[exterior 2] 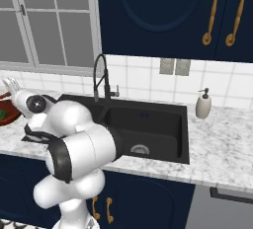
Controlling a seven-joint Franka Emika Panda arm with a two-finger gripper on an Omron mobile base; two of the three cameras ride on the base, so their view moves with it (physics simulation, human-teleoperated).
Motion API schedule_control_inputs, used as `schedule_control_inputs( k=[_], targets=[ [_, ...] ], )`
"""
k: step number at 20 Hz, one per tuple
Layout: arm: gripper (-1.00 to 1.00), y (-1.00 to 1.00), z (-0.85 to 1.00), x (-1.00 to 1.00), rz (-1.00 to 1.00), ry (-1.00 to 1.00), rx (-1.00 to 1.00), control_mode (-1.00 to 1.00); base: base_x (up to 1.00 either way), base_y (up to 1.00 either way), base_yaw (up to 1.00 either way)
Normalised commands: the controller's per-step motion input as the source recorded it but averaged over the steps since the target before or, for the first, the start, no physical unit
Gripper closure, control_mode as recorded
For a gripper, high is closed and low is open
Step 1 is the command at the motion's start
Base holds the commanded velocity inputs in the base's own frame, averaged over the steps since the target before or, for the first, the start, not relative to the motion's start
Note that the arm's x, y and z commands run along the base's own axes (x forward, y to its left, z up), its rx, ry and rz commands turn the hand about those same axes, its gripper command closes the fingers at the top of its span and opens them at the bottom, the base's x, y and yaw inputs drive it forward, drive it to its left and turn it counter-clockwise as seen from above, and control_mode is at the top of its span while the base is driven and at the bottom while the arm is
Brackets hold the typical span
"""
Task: Pick the broccoli from the sink and place it in the bowl. Then pick the bowl and place it in the microwave. Then close the microwave door and press the start button.
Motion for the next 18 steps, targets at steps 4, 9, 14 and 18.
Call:
schedule_control_inputs(
  k=[4,9,14,18],
  targets=[
    [-1.0,0.07,0.59,0.0,0.04,0.34,-0.14,-1.0,0.0,0.0,0.0],
    [-1.0,0.04,0.06,0.17,0.13,0.36,-0.06,-1.0,0.0,0.0,0.0],
    [-1.0,-0.04,0.02,0.2,0.08,0.12,0.0,-1.0,0.0,0.0,0.0],
    [-1.0,0.06,-0.1,0.0,0.02,-0.01,-0.02,-1.0,0.0,0.0,0.0]
  ],
)
